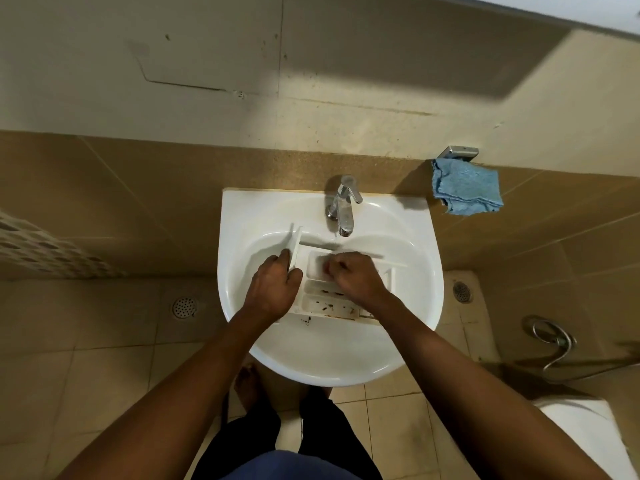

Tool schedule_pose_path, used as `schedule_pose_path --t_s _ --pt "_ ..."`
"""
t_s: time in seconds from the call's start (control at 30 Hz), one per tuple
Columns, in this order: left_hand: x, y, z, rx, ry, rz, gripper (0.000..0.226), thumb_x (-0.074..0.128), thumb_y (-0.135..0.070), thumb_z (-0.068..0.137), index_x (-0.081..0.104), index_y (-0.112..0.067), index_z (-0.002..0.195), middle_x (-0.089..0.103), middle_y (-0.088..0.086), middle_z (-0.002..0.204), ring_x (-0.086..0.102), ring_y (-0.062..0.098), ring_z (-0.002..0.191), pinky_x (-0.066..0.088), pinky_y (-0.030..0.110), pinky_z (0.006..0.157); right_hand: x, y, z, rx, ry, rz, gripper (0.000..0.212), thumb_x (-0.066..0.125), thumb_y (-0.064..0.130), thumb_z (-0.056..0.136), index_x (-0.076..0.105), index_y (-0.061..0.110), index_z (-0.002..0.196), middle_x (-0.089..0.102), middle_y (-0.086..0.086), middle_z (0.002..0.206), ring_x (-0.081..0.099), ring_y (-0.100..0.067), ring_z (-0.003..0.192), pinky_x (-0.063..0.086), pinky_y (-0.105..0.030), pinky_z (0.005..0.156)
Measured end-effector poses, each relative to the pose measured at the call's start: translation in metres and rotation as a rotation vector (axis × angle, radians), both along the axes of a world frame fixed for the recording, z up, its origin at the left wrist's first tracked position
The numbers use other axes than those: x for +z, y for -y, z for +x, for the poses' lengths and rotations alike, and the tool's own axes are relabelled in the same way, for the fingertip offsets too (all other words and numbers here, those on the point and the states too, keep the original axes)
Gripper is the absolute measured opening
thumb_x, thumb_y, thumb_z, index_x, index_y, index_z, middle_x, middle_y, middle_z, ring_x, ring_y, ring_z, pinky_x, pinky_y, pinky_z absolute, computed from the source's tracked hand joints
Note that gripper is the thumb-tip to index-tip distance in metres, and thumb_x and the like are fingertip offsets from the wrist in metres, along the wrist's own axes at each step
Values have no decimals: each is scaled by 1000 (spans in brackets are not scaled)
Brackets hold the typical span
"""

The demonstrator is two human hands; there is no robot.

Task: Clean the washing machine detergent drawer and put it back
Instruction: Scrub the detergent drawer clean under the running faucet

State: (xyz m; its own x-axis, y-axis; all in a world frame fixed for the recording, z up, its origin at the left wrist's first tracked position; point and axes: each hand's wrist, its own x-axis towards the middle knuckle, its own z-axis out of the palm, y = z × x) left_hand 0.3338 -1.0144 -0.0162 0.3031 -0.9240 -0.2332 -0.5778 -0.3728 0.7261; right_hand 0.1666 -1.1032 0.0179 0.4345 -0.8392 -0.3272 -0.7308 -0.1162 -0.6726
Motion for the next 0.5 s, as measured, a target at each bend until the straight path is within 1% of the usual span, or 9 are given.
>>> schedule_pose_path --t_s 0.07,0.1,0.13,0.2,0.23,0.27,0.37,0.43,0.5 --pt "0 0 2 14 -9 -3 40 44 -29 103 59 -8 133 66 15 109 63 32 99 48 40 83 -1 -14 11 130 84 2 14 60 16 97 73 12 96 74 5 94 66 -14 89 48 -30 81" --pt "1 0 3 31 -21 -2 40 43 -30 103 59 -9 133 67 15 109 64 32 99 49 41 83 1 -20 15 204 74 -16 12 60 19 98 70 13 102 71 5 97 64 -17 90 47 -31 81" --pt "2 0 5 48 -32 -1 39 43 -29 103 60 -10 134 68 14 111 64 31 100 50 42 85 -1 -24 15 286 19 -54 17 59 22 99 68 14 112 71 3 104 63 -20 95 47 -33 83" --pt "4 -1 6 58 -35 5 37 46 -24 104 60 -10 135 68 14 110 64 30 100 50 43 87 -2 -26 5 421 -168 -171 36 54 30 101 63 18 134 70 -2 130 62 -26 117 49 -37 94" --pt "5 -1 5 48 -28 3 36 47 -23 104 60 -9 134 67 15 109 63 31 99 48 41 85 -1 -24 -3 456 -239 -233 40 50 35 102 61 22 138 68 -1 135 61 -26 123 51 -39 96" --pt "4 -2 4 38 -20 4 35 47 -23 103 60 -8 132 66 16 107 62 30 96 46 39 84 -1 -22 -13 474 -281 -287 39 46 40 103 64 25 135 70 0 131 63 -26 121 53 -40 93" --pt "7 -2 0 38 -10 12 32 48 -24 104 59 -5 126 63 14 102 58 26 91 46 38 81 0 -13 -37 418 -412 -358 43 36 53 105 68 26 102 74 -1 101 69 -30 99 50 -36 73" --pt "11 -1 -4 31 3 19 31 49 -25 104 58 -3 124 62 16 101 59 29 92 49 42 82 1 -9 -42 335 -504 -347 53 31 57 106 69 22 90 73 -4 95 69 -30 95 47 -35 71" --pt "16 -2 -7 15 17 22 33 49 -25 103 57 -3 126 62 17 103 60 32 94 50 44 84 -1 -6 -38 327 -609 -371 58 29 57 107 69 18 92 73 -8 101 68 -32 99 48 -37 75"
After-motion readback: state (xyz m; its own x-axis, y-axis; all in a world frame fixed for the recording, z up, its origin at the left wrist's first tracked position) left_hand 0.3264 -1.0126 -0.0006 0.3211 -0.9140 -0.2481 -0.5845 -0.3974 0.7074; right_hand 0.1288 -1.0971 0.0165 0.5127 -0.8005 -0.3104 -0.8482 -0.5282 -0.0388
